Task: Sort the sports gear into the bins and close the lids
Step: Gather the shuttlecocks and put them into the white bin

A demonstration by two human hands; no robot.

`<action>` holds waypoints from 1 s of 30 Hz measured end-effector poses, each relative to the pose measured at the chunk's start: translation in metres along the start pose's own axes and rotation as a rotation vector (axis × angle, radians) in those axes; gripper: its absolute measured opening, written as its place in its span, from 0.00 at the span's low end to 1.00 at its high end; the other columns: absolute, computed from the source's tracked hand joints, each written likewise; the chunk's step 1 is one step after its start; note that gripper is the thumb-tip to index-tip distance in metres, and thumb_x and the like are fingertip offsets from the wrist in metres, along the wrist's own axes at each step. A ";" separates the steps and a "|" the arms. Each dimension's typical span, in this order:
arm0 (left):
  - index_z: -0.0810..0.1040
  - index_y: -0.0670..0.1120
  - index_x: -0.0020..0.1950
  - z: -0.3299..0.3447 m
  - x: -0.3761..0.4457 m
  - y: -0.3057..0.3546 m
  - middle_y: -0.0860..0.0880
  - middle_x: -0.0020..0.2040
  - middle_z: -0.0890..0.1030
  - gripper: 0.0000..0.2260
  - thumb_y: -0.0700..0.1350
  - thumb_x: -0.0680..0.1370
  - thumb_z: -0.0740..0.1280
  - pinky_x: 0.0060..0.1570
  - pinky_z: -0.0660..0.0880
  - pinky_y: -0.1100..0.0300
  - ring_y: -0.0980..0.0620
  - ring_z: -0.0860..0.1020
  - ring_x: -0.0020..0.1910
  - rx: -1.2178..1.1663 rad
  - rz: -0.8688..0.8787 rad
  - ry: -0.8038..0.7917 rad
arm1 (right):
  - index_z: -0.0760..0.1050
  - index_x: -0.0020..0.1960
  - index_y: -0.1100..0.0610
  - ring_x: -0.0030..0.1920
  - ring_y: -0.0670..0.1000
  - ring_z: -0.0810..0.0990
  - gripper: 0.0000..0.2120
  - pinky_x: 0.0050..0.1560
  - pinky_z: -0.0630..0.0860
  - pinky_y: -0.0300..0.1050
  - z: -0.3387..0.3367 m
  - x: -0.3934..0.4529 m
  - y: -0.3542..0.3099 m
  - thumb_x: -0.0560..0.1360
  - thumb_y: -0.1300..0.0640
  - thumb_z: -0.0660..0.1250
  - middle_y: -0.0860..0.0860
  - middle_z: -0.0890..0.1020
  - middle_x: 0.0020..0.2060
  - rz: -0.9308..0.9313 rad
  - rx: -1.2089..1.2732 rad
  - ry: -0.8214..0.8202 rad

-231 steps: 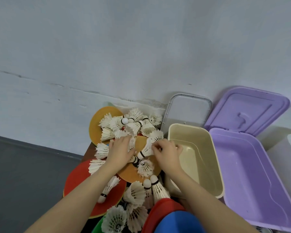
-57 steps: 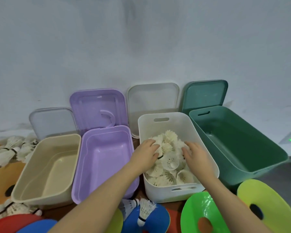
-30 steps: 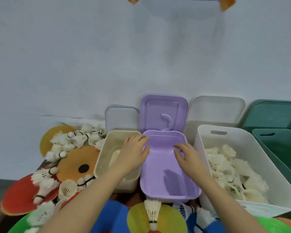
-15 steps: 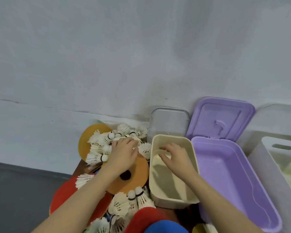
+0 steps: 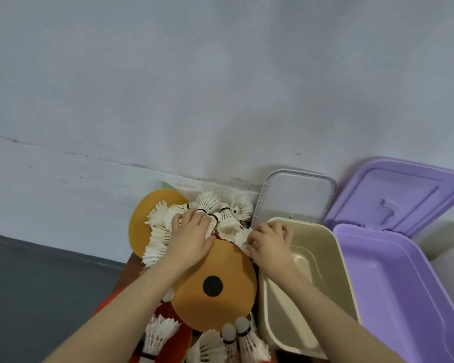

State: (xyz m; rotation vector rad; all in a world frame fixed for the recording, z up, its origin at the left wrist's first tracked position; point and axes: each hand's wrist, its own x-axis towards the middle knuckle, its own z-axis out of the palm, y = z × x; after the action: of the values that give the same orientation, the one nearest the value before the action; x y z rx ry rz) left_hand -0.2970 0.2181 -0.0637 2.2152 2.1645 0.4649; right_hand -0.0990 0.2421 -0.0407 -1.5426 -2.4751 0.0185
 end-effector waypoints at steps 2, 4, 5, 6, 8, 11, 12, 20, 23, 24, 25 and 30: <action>0.71 0.45 0.67 0.002 0.005 -0.001 0.47 0.66 0.72 0.22 0.54 0.76 0.64 0.64 0.46 0.49 0.44 0.60 0.72 0.041 0.004 -0.002 | 0.78 0.38 0.49 0.48 0.53 0.74 0.04 0.48 0.49 0.41 0.000 0.000 0.001 0.68 0.57 0.72 0.43 0.77 0.39 0.051 0.129 0.131; 0.67 0.46 0.70 0.004 0.010 -0.002 0.48 0.67 0.71 0.24 0.56 0.77 0.61 0.66 0.45 0.48 0.44 0.56 0.73 0.079 -0.006 -0.034 | 0.77 0.37 0.48 0.44 0.49 0.72 0.06 0.48 0.49 0.39 -0.001 0.000 0.001 0.68 0.57 0.72 0.41 0.75 0.37 0.090 0.213 0.238; 0.65 0.46 0.71 0.005 0.013 -0.002 0.48 0.68 0.70 0.25 0.57 0.77 0.60 0.67 0.45 0.47 0.44 0.55 0.74 0.099 -0.001 -0.050 | 0.76 0.38 0.48 0.44 0.47 0.70 0.05 0.48 0.50 0.39 -0.002 -0.001 0.002 0.69 0.56 0.71 0.41 0.74 0.37 0.102 0.249 0.279; 0.63 0.47 0.72 0.006 0.015 -0.002 0.48 0.68 0.70 0.26 0.58 0.78 0.59 0.67 0.44 0.47 0.44 0.54 0.74 0.119 0.012 -0.066 | 0.76 0.39 0.48 0.44 0.46 0.68 0.04 0.49 0.50 0.39 -0.004 -0.001 0.002 0.70 0.55 0.70 0.40 0.74 0.38 0.116 0.283 0.307; 0.62 0.47 0.73 0.008 0.019 -0.002 0.49 0.68 0.70 0.26 0.57 0.78 0.58 0.68 0.44 0.47 0.45 0.53 0.74 0.151 0.045 -0.091 | 0.76 0.39 0.48 0.44 0.43 0.67 0.03 0.51 0.51 0.39 -0.007 -0.001 0.002 0.71 0.54 0.68 0.39 0.75 0.38 0.135 0.338 0.352; 0.66 0.47 0.70 0.014 0.016 -0.003 0.50 0.65 0.74 0.23 0.53 0.77 0.63 0.67 0.45 0.48 0.46 0.57 0.73 0.125 0.067 -0.073 | 0.75 0.38 0.46 0.45 0.42 0.68 0.04 0.52 0.52 0.38 -0.007 -0.004 0.003 0.71 0.49 0.63 0.38 0.75 0.38 0.157 0.373 0.376; 0.69 0.47 0.68 0.017 0.014 -0.003 0.49 0.63 0.76 0.23 0.52 0.75 0.65 0.65 0.46 0.49 0.45 0.61 0.71 0.095 0.070 -0.049 | 0.74 0.38 0.46 0.45 0.42 0.68 0.06 0.52 0.53 0.39 -0.008 -0.006 0.004 0.71 0.48 0.61 0.38 0.76 0.38 0.156 0.377 0.383; 0.79 0.48 0.58 0.014 0.002 0.011 0.52 0.49 0.80 0.17 0.51 0.71 0.66 0.54 0.57 0.56 0.52 0.76 0.52 -0.150 0.117 0.233 | 0.75 0.40 0.47 0.45 0.39 0.70 0.07 0.55 0.54 0.35 -0.022 -0.021 0.014 0.72 0.46 0.60 0.37 0.77 0.39 0.138 0.459 0.471; 0.77 0.48 0.61 0.004 -0.003 0.022 0.52 0.53 0.79 0.20 0.54 0.73 0.59 0.53 0.56 0.58 0.54 0.73 0.54 -0.239 0.092 0.224 | 0.75 0.40 0.46 0.45 0.40 0.69 0.08 0.56 0.53 0.34 -0.031 -0.028 0.020 0.73 0.45 0.60 0.37 0.76 0.38 0.140 0.496 0.486; 0.77 0.48 0.62 0.002 -0.006 0.027 0.52 0.54 0.79 0.20 0.54 0.74 0.59 0.52 0.56 0.59 0.55 0.72 0.55 -0.267 0.088 0.239 | 0.74 0.40 0.45 0.45 0.39 0.69 0.07 0.56 0.54 0.33 -0.036 -0.033 0.023 0.72 0.46 0.60 0.36 0.76 0.38 0.136 0.509 0.494; 0.76 0.48 0.62 -0.001 -0.008 0.032 0.52 0.54 0.79 0.20 0.54 0.74 0.59 0.52 0.56 0.59 0.56 0.71 0.55 -0.287 0.086 0.259 | 0.73 0.40 0.44 0.45 0.39 0.69 0.05 0.56 0.54 0.33 -0.041 -0.039 0.027 0.72 0.46 0.61 0.35 0.76 0.39 0.131 0.517 0.510; 0.75 0.47 0.64 -0.026 -0.015 0.071 0.50 0.54 0.79 0.20 0.52 0.74 0.61 0.53 0.58 0.61 0.56 0.71 0.54 -0.299 0.144 0.372 | 0.74 0.40 0.46 0.46 0.40 0.70 0.03 0.53 0.56 0.38 -0.063 -0.070 0.054 0.71 0.53 0.66 0.35 0.76 0.41 0.148 0.526 0.533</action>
State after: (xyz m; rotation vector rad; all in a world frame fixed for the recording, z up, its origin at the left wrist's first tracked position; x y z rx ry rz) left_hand -0.2329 0.1954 -0.0272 2.2617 1.9143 1.2051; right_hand -0.0090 0.1973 0.0006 -1.2843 -1.7589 0.2313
